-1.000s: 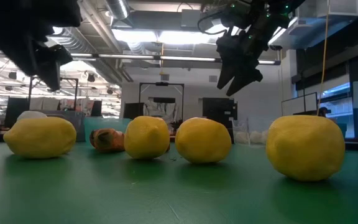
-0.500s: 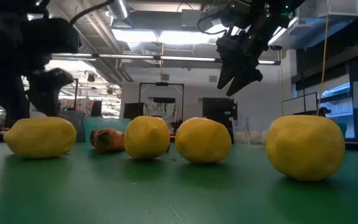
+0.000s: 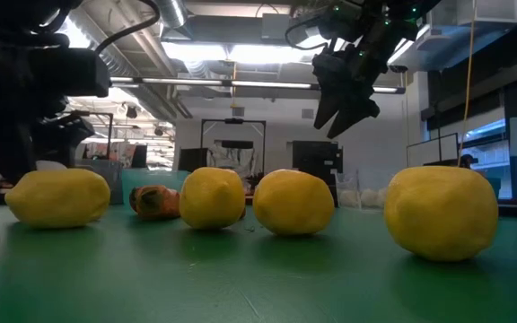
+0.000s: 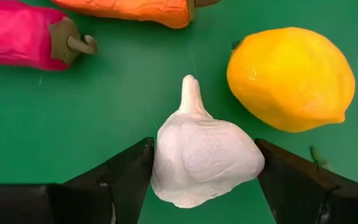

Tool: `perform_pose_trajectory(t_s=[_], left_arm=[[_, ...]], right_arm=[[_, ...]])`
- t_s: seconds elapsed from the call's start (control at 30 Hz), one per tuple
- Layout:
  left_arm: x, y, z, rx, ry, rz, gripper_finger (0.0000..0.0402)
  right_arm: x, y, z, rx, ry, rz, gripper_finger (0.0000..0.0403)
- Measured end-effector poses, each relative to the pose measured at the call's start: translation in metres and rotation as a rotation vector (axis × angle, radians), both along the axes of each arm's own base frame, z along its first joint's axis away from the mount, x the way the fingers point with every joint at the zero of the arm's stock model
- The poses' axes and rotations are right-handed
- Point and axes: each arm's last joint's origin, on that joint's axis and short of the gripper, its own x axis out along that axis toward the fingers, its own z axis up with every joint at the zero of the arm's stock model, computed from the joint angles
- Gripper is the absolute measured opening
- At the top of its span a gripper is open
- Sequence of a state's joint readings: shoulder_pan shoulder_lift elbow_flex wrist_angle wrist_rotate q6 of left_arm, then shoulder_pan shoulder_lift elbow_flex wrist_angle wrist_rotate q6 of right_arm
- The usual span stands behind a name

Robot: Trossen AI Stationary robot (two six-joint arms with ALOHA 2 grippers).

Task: Sort produce into baskets
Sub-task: Put the garlic into the transparent bin

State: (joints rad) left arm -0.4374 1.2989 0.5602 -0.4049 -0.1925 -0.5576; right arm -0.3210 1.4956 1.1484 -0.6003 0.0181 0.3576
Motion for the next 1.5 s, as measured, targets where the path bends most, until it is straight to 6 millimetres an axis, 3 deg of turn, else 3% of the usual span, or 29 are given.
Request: perform_pose_trajectory(t_s=[0.33, 0.57, 0.9, 1.07, 1.2, 1.33, 1.5], left_arm=[[0.001, 0.000, 0.001, -0.014, 0.001, 0.021, 0.0267], [0.010, 0.003, 0.017, -0.024, -0.028, 0.042, 0.0266], [0.008, 0.039, 0.052, -0.058, -0.181, 0.174, 0.0266], [0.009, 0.065, 0.077, -0.042, -0.386, 0.272, 0.0266], [0.020, 0.089, 0.100, 0.031, -0.644, 0.336, 0.0266], [0.033, 0.117, 0.116, 0.116, -0.852, 0.392, 0.0266], [0.053, 0.151, 0.117, 0.116, -0.901, 0.404, 0.0266]], right_arm=[[0.000, 0.000, 0.000, -0.001, -0.002, 0.000, 0.0248], [0.002, -0.001, 0.002, -0.005, -0.027, -0.008, 0.0248], [-0.004, -0.018, 0.002, -0.005, -0.030, -0.120, 0.0248], [-0.011, -0.031, 0.005, 0.012, -0.053, -0.154, 0.0248], [-0.018, -0.037, 0.028, 0.010, -0.211, -0.139, 0.0248], [-0.029, -0.038, 0.064, -0.041, -0.453, -0.079, 0.0248], [-0.052, -0.029, 0.115, -0.165, -0.738, 0.004, 0.0248]])
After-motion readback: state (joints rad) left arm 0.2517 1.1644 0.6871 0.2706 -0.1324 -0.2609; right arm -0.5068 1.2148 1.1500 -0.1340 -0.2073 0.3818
